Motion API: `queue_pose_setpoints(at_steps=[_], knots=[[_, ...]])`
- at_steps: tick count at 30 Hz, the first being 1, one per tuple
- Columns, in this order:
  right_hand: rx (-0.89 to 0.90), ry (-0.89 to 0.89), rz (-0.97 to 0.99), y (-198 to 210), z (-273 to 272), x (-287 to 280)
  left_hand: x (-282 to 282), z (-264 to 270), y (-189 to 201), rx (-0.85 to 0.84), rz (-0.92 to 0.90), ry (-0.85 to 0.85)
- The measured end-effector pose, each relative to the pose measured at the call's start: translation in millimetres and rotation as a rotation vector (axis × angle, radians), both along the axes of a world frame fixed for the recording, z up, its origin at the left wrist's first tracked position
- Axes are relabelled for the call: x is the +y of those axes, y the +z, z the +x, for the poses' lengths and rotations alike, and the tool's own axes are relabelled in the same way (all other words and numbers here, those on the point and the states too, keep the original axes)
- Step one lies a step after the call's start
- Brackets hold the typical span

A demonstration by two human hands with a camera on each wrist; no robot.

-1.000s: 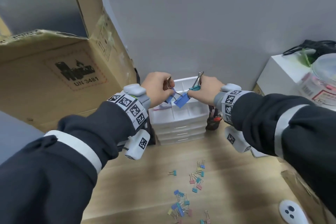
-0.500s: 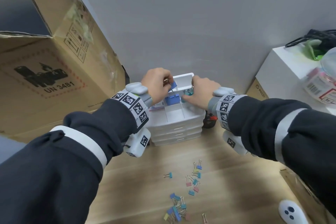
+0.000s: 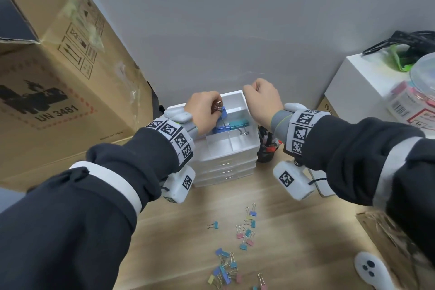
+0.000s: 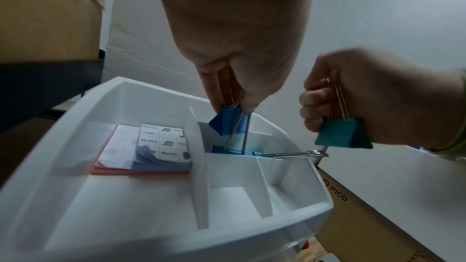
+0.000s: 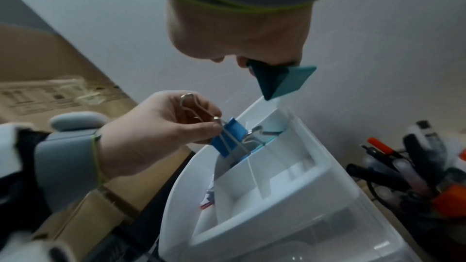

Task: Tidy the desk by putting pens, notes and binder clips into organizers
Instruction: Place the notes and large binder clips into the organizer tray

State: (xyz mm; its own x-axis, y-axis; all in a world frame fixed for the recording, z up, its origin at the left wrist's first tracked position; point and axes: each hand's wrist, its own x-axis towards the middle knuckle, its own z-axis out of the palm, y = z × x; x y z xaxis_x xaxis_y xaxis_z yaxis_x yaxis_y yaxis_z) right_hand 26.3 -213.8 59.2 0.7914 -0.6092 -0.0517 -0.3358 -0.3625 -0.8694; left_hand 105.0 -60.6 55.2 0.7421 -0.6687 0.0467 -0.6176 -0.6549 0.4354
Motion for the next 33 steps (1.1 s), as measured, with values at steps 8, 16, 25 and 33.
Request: queue_pose_setpoints(at_steps=[8, 16, 25, 33], knots=[[0.061, 0.229, 0.109, 3.0, 4.0, -1.0, 4.3, -1.0, -0.9, 0.003, 0.066, -0.024], [-0.028, 0.447, -0.016, -6.8, 4.2, -8.5, 8.0, -3.6, 1.5, 0.045, 0.145, -0.058], [-0.038, 0.66, -0.747, -31.3, -10.5, -19.4, 15.0, -8.6, -16.8, -0.017, 0.161, -0.091], [0.078, 0.742, -0.733, -32.7, -12.1, -27.4, 17.9, -4.5, -17.0, 0.017, 0.117, -0.066]])
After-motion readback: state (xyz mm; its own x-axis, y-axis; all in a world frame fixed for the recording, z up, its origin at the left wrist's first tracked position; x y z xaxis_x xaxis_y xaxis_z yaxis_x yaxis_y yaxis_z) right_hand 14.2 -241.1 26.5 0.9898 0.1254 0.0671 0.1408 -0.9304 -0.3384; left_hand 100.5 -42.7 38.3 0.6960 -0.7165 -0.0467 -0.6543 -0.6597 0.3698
